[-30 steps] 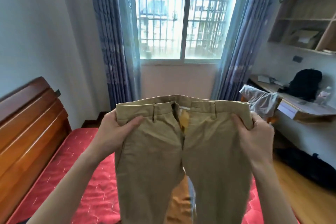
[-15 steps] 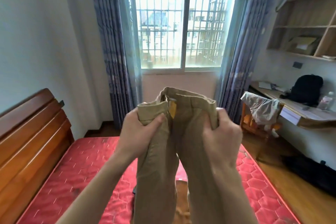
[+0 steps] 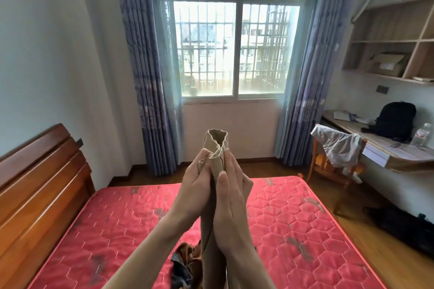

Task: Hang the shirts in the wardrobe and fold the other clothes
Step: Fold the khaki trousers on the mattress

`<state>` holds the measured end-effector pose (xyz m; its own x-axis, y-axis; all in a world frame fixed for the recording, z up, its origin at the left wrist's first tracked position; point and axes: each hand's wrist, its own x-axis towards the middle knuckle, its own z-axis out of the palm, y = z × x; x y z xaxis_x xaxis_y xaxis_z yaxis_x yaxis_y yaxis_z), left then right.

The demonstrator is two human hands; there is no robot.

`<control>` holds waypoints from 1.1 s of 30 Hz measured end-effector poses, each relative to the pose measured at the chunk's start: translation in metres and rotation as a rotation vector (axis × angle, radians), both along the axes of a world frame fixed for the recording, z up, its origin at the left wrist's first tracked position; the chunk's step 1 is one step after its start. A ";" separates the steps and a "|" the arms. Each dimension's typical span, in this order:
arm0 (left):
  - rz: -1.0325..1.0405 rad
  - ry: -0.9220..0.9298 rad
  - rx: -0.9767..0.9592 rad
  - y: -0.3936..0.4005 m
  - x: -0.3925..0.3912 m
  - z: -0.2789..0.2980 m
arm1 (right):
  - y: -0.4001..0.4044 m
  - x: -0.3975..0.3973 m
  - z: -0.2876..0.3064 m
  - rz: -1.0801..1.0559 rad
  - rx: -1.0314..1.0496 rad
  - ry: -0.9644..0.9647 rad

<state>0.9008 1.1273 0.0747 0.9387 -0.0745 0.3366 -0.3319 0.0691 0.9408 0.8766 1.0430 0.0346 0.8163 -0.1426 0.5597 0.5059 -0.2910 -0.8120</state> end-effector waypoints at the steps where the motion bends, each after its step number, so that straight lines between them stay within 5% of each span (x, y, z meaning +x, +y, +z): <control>1: -0.005 0.005 -0.029 0.001 0.001 0.003 | 0.004 0.000 0.001 -0.027 -0.010 -0.025; 8: -0.058 0.109 -0.357 0.011 0.013 0.028 | 0.012 0.011 -0.006 0.026 -0.134 -0.200; 11: -0.163 0.133 -0.241 0.013 0.005 0.031 | 0.017 0.012 -0.008 0.037 -0.144 -0.220; 14: -0.005 -0.057 -0.009 0.015 0.000 0.029 | 0.019 0.010 -0.010 0.115 -0.164 -0.253; 19: -0.073 0.090 -0.160 0.028 0.003 0.032 | -0.015 0.021 -0.012 0.235 -0.009 -0.274; 24: -0.173 0.164 -0.230 0.039 0.004 0.033 | -0.037 0.056 -0.017 0.048 0.324 -0.062; 29: -0.281 0.158 -0.211 0.055 0.008 0.039 | -0.077 0.083 -0.001 0.488 0.547 0.425; 33: -0.185 0.131 -0.148 0.067 0.018 0.037 | -0.089 0.071 0.022 0.469 0.546 0.406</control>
<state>0.9185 1.1940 0.1113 0.9499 -0.2082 0.2332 -0.1768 0.2575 0.9500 0.9471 0.9541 0.0569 0.9824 0.0974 0.1591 0.1134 0.3657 -0.9238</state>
